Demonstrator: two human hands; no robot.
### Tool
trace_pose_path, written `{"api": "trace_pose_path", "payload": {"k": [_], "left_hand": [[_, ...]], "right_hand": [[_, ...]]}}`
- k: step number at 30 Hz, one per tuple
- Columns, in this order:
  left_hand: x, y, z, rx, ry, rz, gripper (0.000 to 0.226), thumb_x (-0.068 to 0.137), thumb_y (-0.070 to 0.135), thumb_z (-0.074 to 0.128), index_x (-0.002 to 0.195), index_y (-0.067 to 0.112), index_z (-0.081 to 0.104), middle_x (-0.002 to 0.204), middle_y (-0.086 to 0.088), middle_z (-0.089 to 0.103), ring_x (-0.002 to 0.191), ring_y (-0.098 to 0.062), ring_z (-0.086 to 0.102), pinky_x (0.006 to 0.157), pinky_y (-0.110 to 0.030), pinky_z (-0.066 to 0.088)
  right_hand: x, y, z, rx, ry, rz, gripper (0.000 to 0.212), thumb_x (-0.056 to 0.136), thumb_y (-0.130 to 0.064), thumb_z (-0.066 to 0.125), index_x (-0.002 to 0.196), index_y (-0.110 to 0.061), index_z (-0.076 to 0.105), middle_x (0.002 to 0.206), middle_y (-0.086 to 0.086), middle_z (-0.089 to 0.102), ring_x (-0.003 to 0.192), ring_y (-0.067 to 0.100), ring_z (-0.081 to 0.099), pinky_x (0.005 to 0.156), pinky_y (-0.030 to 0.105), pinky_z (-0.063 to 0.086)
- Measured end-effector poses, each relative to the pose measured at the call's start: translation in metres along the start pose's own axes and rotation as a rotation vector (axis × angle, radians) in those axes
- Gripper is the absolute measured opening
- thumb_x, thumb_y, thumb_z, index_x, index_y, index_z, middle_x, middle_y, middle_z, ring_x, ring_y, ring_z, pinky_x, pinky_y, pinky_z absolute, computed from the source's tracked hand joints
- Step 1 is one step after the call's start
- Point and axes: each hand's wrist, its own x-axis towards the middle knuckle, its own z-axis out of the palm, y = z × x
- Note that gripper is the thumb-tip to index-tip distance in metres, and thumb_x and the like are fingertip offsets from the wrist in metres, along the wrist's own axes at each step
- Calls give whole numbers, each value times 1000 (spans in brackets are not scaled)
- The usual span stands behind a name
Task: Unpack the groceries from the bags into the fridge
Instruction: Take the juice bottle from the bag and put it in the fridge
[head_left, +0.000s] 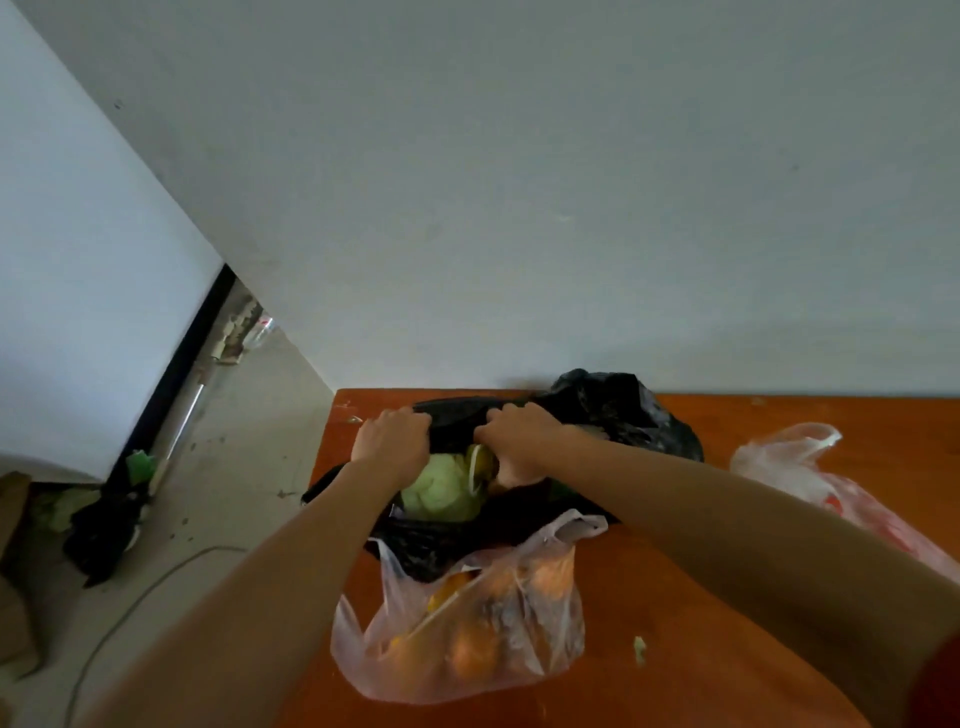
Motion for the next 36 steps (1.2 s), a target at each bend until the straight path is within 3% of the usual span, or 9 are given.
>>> {"api": "trace_pose_path", "payload": {"k": [5, 10, 14, 18, 20, 24, 28, 32, 36], "left_hand": [[14, -5, 21, -242, 49, -85, 23, 98, 21, 38, 97, 15, 60, 100, -8, 62, 90, -30, 60, 65, -34, 40], [15, -9, 25, -301, 57, -101, 25, 97, 23, 36, 98, 15, 59, 98, -6, 62, 87, -29, 60, 68, -34, 44], [13, -6, 21, -275, 14, -78, 21, 97, 20, 36, 94, 15, 56, 99, -7, 62, 87, -27, 59, 70, -38, 48], [10, 6, 11, -191, -15, -27, 19, 96, 18, 41, 108, 14, 55, 110, -8, 60, 98, -29, 58, 77, -39, 47], [7, 23, 3, -188, 71, 56, 23, 94, 21, 45, 114, 14, 55, 114, -8, 57, 103, -29, 56, 84, -40, 46], [-16, 89, -22, -637, 326, 240, 20, 98, 21, 48, 105, 12, 64, 101, -4, 61, 94, -22, 58, 81, -35, 47], [-48, 156, -38, -1068, 271, 256, 34, 102, 33, 39, 85, 12, 59, 83, -1, 63, 78, -17, 60, 73, -38, 48], [-53, 190, -42, -1123, 245, 228, 51, 96, 61, 24, 103, 20, 55, 100, -1, 60, 95, -18, 58, 85, -41, 50], [-53, 205, -47, -992, 203, 164, 66, 90, 64, 25, 130, 15, 44, 121, -5, 50, 109, -22, 52, 87, -31, 44]], "right_hand": [[12, -12, 16, 15, 40, 117, 43, 90, -31, 60, 128, -15, 49, 127, 14, 44, 115, 36, 42, 90, 52, 41], [-2, -14, 20, 49, 112, 133, 61, 82, -53, 65, 133, -24, 48, 137, 10, 40, 123, 34, 39, 95, 50, 36], [-41, -7, 22, 98, 314, 124, 65, 73, -64, 66, 127, -30, 55, 150, 8, 34, 138, 32, 28, 108, 52, 25], [-84, 7, 18, 163, 495, 110, 57, 63, -63, 72, 109, -30, 66, 138, 8, 51, 127, 34, 46, 103, 54, 34], [-109, 13, 13, 197, 561, 139, 57, 64, -66, 71, 108, -31, 66, 134, 5, 53, 123, 30, 49, 102, 52, 36], [-154, 29, 9, 319, 679, 232, 54, 68, -69, 66, 110, -34, 65, 131, 0, 55, 122, 25, 50, 103, 48, 37], [-182, 45, 5, 416, 712, 375, 57, 67, -62, 68, 118, -36, 63, 127, -3, 57, 120, 20, 49, 102, 43, 37], [-192, 61, 7, 538, 708, 481, 65, 68, -68, 64, 127, -41, 53, 129, -9, 55, 123, 14, 46, 100, 45, 41], [-203, 89, 15, 657, 518, 503, 97, 64, -60, 70, 147, -39, 25, 152, -2, 34, 139, 22, 30, 110, 51, 33]]}}
